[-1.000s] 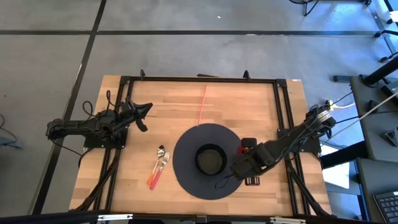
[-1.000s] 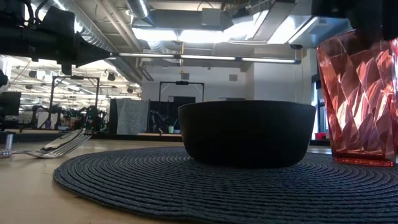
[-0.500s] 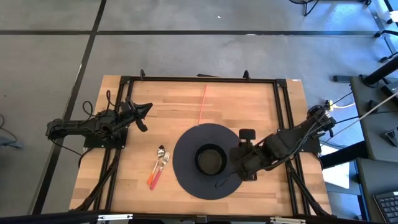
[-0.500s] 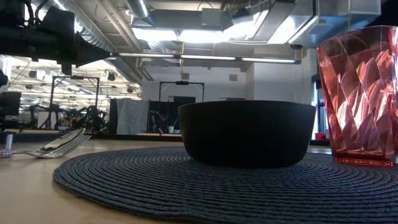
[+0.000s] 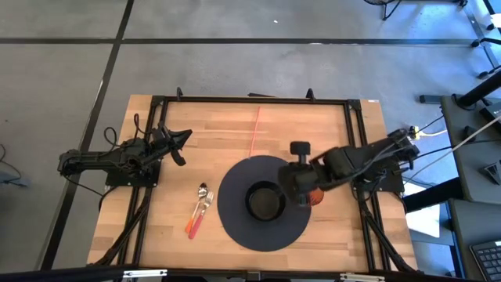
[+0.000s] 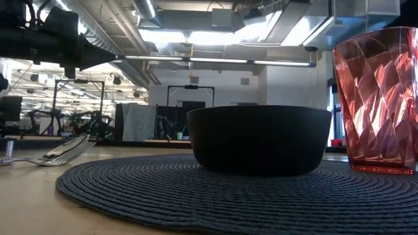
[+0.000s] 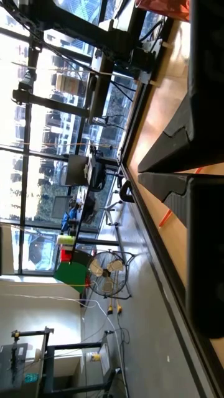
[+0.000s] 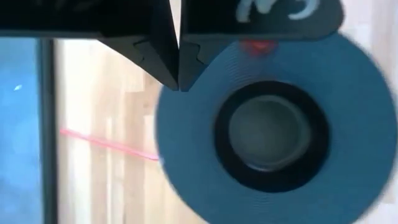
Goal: Pick & Place Utensil
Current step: Put the red straw into the orange cup on the mat
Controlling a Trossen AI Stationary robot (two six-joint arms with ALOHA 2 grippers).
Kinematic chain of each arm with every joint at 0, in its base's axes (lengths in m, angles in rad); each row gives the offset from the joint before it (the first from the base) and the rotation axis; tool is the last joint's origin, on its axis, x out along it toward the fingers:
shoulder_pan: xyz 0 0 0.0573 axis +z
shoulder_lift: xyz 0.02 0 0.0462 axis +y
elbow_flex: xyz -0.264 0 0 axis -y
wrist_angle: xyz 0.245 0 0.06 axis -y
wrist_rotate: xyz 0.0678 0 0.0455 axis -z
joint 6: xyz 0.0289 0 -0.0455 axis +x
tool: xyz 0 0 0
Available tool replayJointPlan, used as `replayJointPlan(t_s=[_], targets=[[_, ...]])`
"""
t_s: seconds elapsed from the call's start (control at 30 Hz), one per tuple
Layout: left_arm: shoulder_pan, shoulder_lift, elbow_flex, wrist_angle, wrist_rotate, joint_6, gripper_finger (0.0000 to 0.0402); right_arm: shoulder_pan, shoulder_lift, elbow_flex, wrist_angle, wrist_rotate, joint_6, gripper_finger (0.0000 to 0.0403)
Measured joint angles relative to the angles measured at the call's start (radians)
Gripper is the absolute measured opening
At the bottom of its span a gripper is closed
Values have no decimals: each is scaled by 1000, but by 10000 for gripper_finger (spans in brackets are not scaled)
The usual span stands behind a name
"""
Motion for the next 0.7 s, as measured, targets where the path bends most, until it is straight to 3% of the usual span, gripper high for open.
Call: replayJointPlan(t_s=[0.2, 0.4, 0.7], targets=[[0, 0, 0, 0, -9, 0, 4, -93, 0, 0, 139, 195, -120, 5], [0, 0, 0, 0, -11, 0, 4, -275, 15, 0, 291, -30, -205, 3], [0, 0, 0, 1, -52, 0, 4, -540, 147, 0, 210, -264, -374, 2]])
